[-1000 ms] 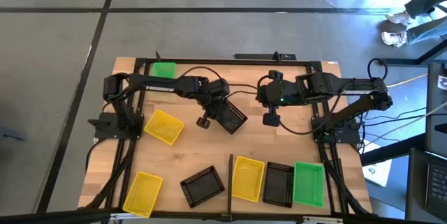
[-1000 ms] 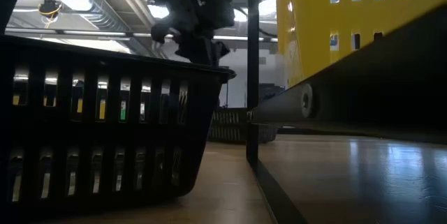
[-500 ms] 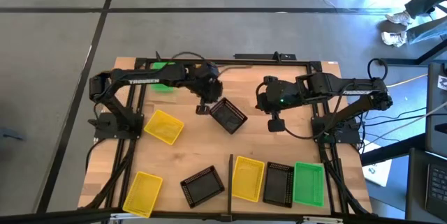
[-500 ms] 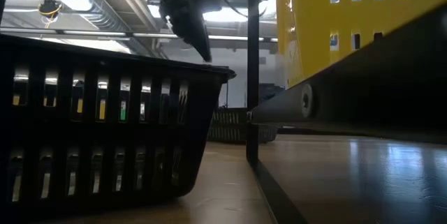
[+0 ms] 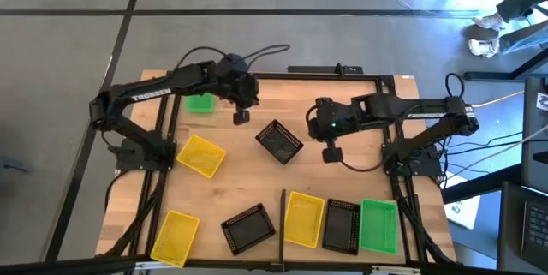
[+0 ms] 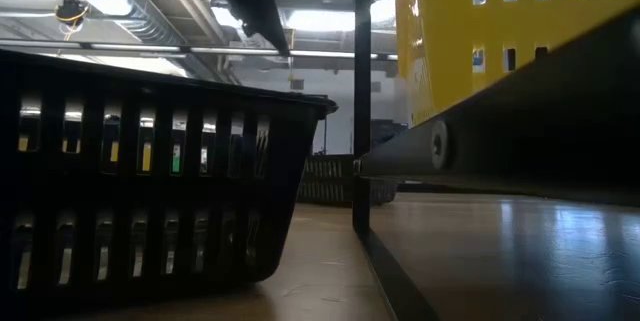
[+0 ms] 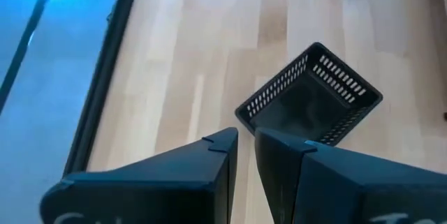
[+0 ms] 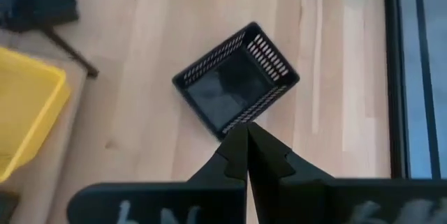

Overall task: Stack baskets on shelf by color
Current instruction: Stack the top black bin on top of the black bin on the shelf

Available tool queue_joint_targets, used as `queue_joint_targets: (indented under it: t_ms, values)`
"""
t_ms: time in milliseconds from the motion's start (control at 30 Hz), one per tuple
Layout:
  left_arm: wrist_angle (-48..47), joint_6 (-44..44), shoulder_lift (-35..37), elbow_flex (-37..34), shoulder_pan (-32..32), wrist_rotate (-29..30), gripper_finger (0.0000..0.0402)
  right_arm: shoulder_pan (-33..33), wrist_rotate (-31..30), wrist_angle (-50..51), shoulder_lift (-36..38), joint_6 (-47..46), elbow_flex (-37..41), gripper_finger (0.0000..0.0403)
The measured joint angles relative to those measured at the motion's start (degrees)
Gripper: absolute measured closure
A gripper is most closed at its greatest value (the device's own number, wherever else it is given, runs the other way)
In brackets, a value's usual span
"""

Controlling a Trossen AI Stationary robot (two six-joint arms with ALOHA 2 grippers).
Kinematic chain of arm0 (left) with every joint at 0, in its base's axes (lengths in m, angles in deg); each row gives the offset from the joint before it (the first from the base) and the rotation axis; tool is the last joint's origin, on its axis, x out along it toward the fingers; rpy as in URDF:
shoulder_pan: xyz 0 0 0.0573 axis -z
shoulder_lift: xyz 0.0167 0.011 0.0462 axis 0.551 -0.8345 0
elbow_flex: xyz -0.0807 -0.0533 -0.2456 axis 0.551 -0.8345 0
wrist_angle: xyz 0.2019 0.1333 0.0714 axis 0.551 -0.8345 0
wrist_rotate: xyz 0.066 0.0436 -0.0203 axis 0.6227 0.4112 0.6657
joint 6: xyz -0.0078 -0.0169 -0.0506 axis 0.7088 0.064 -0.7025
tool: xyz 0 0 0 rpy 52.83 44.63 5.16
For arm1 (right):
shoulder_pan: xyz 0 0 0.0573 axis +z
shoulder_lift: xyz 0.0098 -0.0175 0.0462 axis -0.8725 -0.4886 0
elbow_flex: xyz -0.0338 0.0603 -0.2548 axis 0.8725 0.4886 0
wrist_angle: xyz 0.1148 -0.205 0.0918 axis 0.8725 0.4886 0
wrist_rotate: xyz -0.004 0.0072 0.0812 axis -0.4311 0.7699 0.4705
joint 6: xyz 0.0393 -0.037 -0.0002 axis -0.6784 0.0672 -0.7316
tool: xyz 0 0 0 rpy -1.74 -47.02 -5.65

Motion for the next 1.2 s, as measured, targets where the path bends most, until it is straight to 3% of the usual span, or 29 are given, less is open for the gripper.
queue_joint_targets:
  t_ms: [267, 500, 767, 1200]
  values:
    - [-0.52, -1.91, 4.21, -0.01, -0.79, 0.85, 0.0359, -3.13, 0.01, -5.12, -3.44, 0.67, 3.67, 0.0362]
    - [-1.12, -3.38, 7.11, 0.02, -0.74, 2.58, 0.0359, -4.26, 3.75, -8.78, -8.78, 9.70, 5.91, 0.0316]
    - [-3.08, -5.68, 8.93, 0.01, -0.36, 3.08, 0.0360, -4.22, 12.31, -10.13, -15.49, 16.72, 7.06, 0.0313]
    - [-2.86, -5.48, 9.04, 0.00, -0.29, 2.95, 0.0359, -4.26, 12.54, -10.79, -24.78, 16.90, 7.07, 0.0313]
